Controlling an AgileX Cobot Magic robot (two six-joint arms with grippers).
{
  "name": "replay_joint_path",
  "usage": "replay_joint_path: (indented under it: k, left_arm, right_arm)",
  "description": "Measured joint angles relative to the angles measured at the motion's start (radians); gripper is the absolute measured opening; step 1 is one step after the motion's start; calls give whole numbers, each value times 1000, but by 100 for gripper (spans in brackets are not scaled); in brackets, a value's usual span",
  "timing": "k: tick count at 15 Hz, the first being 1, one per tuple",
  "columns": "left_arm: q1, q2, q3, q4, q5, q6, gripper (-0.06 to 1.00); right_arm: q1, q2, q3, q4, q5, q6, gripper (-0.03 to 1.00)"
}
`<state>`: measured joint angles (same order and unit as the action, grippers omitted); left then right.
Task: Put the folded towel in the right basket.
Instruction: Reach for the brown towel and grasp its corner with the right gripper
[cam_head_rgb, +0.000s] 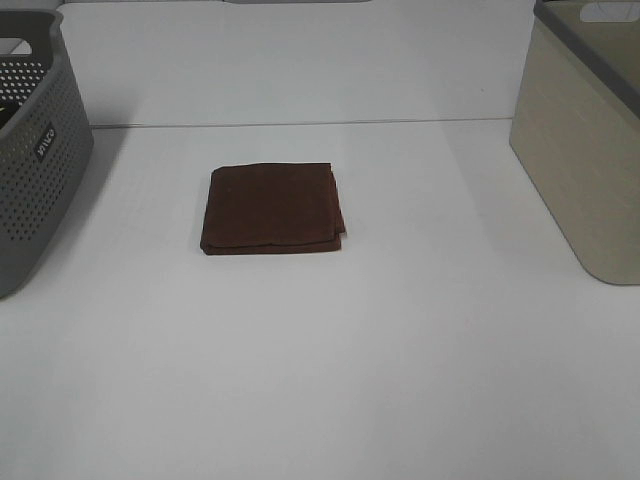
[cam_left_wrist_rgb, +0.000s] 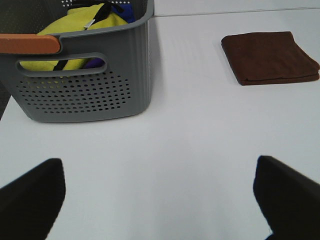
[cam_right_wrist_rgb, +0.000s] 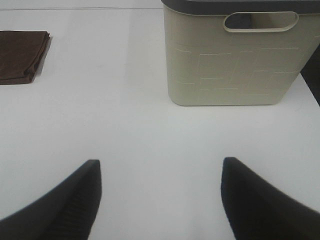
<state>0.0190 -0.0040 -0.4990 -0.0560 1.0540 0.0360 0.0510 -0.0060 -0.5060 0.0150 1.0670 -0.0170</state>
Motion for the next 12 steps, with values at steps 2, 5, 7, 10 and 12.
replay_joint_path:
  k: [2, 5, 7, 10, 12]
  left_arm:
    - [0, 0, 0, 0, 0, 0, 97]
    - [0, 0, 0, 0, 0, 0, 97]
    - [0, 0, 0, 0, 0, 0, 97]
    - [0, 0, 0, 0, 0, 0, 97]
    - [0, 0, 0, 0, 0, 0, 97]
  right_arm:
    - [0, 0, 0, 0, 0, 0, 65]
    - [0, 0, 0, 0, 0, 0, 65]
    - [0, 0, 0, 0, 0, 0, 65]
    - [0, 0, 0, 0, 0, 0, 65]
    - [0, 0, 0, 0, 0, 0, 65]
